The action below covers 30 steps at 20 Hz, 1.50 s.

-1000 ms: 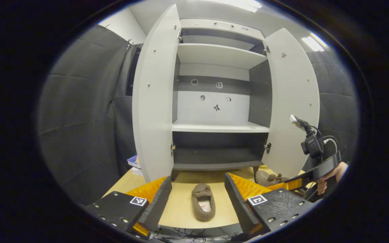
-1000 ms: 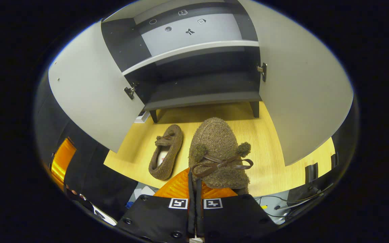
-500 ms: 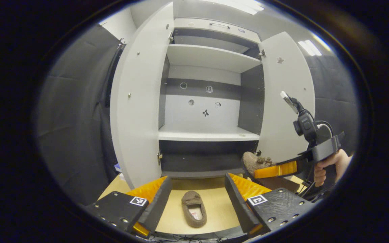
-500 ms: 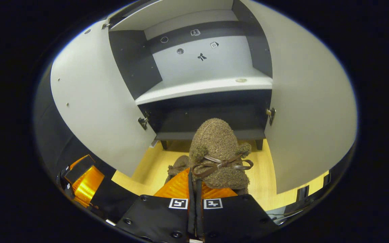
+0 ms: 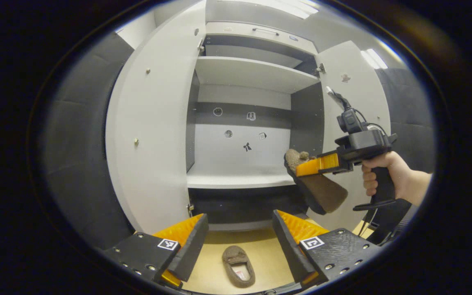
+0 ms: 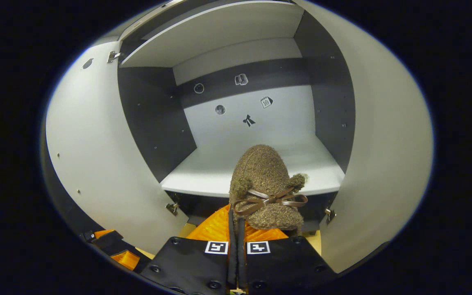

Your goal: Grab one shoe with the right hand and put it into the shoe cabinet, grab the other shoe with the left hand and put it into the shoe cabinet; then close the right door with the right hand and the left door with the left hand.

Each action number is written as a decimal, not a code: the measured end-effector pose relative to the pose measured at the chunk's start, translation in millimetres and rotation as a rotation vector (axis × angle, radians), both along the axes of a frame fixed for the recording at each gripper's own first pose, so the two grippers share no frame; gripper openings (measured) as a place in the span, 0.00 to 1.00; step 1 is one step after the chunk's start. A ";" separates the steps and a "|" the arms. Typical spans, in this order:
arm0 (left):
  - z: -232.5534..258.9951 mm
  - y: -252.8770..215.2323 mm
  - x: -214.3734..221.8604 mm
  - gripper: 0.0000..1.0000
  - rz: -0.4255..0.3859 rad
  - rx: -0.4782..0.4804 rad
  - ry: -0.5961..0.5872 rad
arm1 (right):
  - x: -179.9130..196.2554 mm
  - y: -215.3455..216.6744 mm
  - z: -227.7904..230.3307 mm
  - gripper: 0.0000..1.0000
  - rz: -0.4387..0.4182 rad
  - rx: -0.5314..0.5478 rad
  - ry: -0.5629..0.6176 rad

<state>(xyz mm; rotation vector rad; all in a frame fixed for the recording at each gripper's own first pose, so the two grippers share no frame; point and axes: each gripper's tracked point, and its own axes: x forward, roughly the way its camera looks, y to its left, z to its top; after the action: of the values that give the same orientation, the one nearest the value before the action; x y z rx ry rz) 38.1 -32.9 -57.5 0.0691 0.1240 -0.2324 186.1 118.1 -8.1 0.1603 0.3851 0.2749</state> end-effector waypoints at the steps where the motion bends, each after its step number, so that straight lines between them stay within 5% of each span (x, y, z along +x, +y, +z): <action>1: 1.8 -0.4 6.2 0.92 0.008 0.000 0.000 | 13.2 -0.2 6.0 0.00 -0.002 0.006 -0.011; 8: 16.2 -9.7 29.0 0.91 0.021 0.004 -0.011 | 99.9 -12.3 45.7 0.02 -0.074 0.105 -0.082; 13: 13.3 -8.2 35.5 0.91 0.054 0.002 0.011 | 154.4 -20.3 42.1 0.02 -0.128 0.070 -0.112; 22: 37.3 12.6 52.8 0.91 0.200 0.039 -0.035 | 218.2 -4.7 26.1 0.03 -0.113 0.077 -0.070; 30: 49.8 25.0 67.1 0.91 0.300 0.003 -0.041 | 237.1 16.1 5.2 0.08 -0.063 0.133 0.015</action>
<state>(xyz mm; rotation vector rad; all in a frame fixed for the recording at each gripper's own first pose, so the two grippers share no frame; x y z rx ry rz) 105.3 -7.9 -7.6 0.0574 0.0922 0.0684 423.2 134.2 -2.9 0.3043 0.3765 0.2375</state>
